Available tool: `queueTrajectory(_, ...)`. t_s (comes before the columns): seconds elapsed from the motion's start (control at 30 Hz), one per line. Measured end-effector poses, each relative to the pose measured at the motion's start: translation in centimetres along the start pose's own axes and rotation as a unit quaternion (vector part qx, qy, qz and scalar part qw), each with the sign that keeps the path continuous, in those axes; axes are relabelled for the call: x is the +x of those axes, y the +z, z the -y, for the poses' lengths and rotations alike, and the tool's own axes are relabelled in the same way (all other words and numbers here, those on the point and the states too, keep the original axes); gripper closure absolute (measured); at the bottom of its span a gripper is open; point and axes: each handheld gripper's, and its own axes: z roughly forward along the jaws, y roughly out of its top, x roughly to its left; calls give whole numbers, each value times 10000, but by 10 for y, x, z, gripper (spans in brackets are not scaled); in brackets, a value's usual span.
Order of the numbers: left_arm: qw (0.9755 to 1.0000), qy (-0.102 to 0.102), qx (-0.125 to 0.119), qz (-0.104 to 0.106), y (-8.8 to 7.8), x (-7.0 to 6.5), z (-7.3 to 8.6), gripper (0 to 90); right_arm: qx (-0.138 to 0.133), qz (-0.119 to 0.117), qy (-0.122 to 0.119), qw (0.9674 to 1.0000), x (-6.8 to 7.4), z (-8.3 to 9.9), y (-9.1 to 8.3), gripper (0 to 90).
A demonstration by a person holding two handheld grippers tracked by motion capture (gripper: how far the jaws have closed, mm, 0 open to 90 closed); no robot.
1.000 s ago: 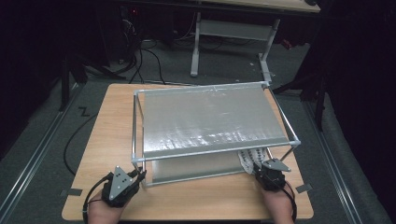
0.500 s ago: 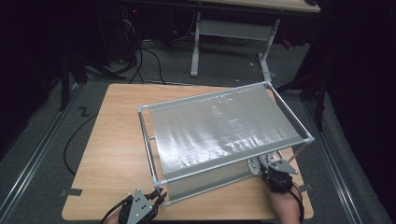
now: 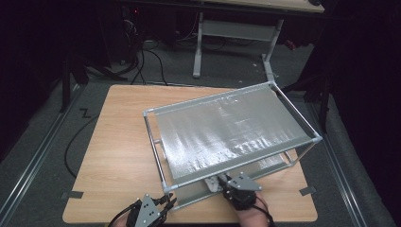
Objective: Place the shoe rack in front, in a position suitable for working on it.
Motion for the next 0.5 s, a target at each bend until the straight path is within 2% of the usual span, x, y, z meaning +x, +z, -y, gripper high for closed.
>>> queueTrajectory(0.03,10000,-9,0,3,0,0,0,779,0,0,0,10000,0,0,0,742)
queueTrajectory(0.07,10000,-10,-8,4,0,0,0,779,20,-111,1,9999,8,-1,4,733)
queueTrajectory(0.1,10000,-19,-17,7,0,0,0,779,99,-187,-100,9997,21,-3,14,724)
queueTrajectory(0.23,10000,-90,-33,23,1,0,1,780,263,-331,-41,9991,33,-2,33,721)
queueTrajectory(0.3,10000,-86,-27,13,1,0,1,779,357,-397,-126,9985,36,1,38,683)
queueTrajectory(0.33,10000,-91,-23,17,1,0,1,778,432,-411,-79,9982,38,2,38,639)
queueTrajectory(0.4,9999,-105,-17,34,2,0,1,773,403,-448,-54,9982,38,2,36,557)
queueTrajectory(0.5,10000,-95,8,26,3,-1,1,764,146,-454,-77,9988,38,0,25,498)
